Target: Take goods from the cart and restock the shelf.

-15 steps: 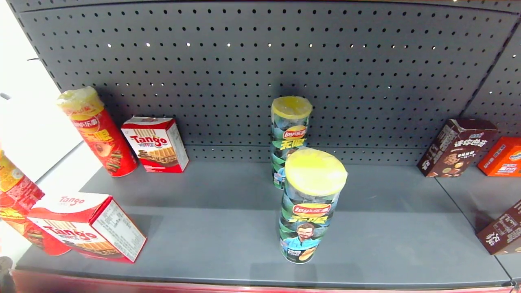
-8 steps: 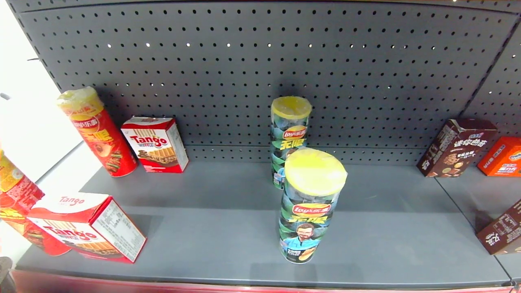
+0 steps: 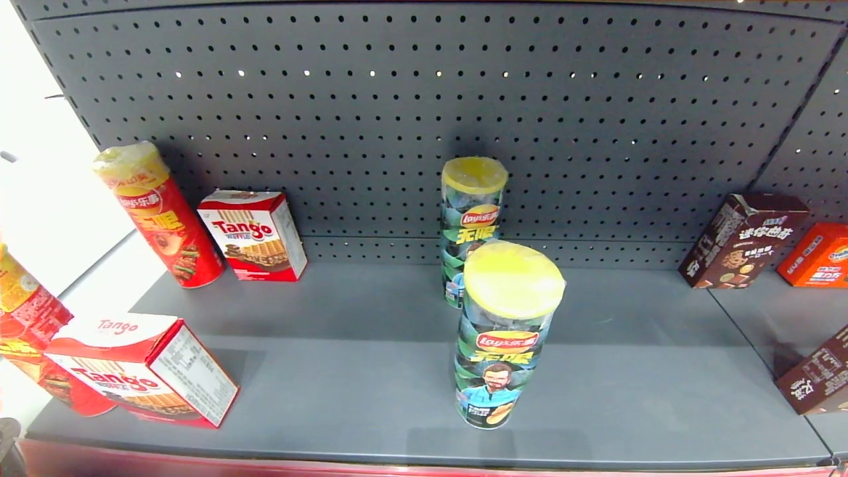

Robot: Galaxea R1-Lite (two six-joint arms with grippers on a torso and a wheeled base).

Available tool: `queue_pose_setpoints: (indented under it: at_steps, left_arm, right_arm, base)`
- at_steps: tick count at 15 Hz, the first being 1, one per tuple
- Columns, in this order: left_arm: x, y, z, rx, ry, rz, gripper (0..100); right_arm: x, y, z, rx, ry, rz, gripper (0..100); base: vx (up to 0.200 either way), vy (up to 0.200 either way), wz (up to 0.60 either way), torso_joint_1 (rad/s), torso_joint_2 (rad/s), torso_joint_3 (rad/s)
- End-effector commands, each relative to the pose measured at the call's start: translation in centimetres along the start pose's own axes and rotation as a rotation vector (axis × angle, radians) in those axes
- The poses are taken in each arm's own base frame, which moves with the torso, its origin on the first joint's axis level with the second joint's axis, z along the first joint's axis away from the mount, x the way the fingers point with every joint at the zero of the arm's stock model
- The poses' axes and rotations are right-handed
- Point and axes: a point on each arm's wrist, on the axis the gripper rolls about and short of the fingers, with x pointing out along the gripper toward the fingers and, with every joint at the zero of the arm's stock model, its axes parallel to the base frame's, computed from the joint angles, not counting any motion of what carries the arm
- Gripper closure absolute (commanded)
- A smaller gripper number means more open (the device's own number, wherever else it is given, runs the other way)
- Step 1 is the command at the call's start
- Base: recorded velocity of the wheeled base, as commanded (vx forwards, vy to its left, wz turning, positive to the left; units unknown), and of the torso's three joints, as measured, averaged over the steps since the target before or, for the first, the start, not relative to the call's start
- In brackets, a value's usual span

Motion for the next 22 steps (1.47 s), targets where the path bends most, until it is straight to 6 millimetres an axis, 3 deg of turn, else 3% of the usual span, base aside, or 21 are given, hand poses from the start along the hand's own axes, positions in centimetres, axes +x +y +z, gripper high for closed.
queue_pose_setpoints:
  at_steps: [1, 4, 5, 11, 12, 13, 14, 15, 17, 18, 20, 22]
  left_arm:
    - [-0.1, 0.4, -0.8, -0.057, 0.094, 0.193, 0]
    - [0.0, 0.3, -0.6, -0.079, 0.073, 0.147, 0]
    - [0.0, 0.1, -0.6, -0.084, 0.067, 0.056, 0]
    - [0.0, 0.0, -0.7, -0.080, 0.069, 0.037, 0]
    - [0.0, 0.0, -0.7, -0.080, 0.070, 0.035, 0]
    - [0.0, 0.0, -0.7, -0.080, 0.070, 0.037, 0]
    - [0.0, 0.0, -0.7, -0.080, 0.070, 0.037, 0]
    - [0.0, 0.0, -0.7, -0.080, 0.070, 0.034, 0]
    - [0.0, 0.0, -0.6, -0.081, 0.067, 0.037, 0]
    - [0.0, 0.0, -0.6, -0.081, 0.067, 0.037, 0]
    - [0.0, 0.0, -0.6, -0.081, 0.067, 0.037, 0]
    - [0.0, 0.0, -0.6, -0.081, 0.067, 0.037, 0]
  right_arm:
    - [0.0, 0.0, 0.0, 0.000, 0.000, 0.000, 0]
    - [0.0, 0.0, 0.0, 0.000, 0.000, -0.001, 0]
    - [0.0, 0.0, 0.0, 0.000, 0.000, 0.000, 0]
    - [0.1, 0.1, 0.1, -0.020, 0.008, 0.045, 0]
    - [-0.1, 0.1, 2.8, -0.018, -0.038, 0.062, 0]
    - [1.1, 0.1, 8.8, 0.011, -0.025, 0.061, 0]
    - [3.0, 0.2, 12.1, 0.027, 0.003, 0.088, 0]
    - [3.9, 0.4, 13.7, 0.001, -0.002, 0.178, 0]
    - [5.6, 0.8, 14.9, -0.003, 0.037, 0.272, 0]
    - [7.7, 1.6, 17.0, -0.002, 0.056, 0.381, 0]
    - [10.7, 3.6, 18.9, -0.014, 0.096, 0.519, 0]
    - [13.9, 6.0, 19.1, -0.047, 0.155, 0.605, 0]
  base:
    - [0.000, 0.000, 0.00, 0.000, 0.00, 0.000]
    - [0.000, 0.000, 0.00, 0.000, 0.00, 0.000]
    - [0.000, 0.000, 0.00, 0.000, 0.00, 0.000]
    - [0.000, 0.000, 0.00, 0.000, 0.00, 0.000]
    - [0.000, 0.000, 0.00, 0.000, 0.00, 0.000]
    - [0.000, 0.000, 0.00, 0.000, 0.00, 0.000]
    - [0.000, 0.000, 0.00, 0.000, 0.00, 0.000]
    - [0.000, 0.000, 0.00, 0.000, 0.00, 0.000]
    - [0.000, 0.000, 0.00, 0.000, 0.00, 0.000]
    - [0.000, 0.000, 0.00, 0.000, 0.00, 0.000]
    - [0.000, 0.000, 0.00, 0.000, 0.00, 0.000]
    - [0.000, 0.000, 0.00, 0.000, 0.00, 0.000]
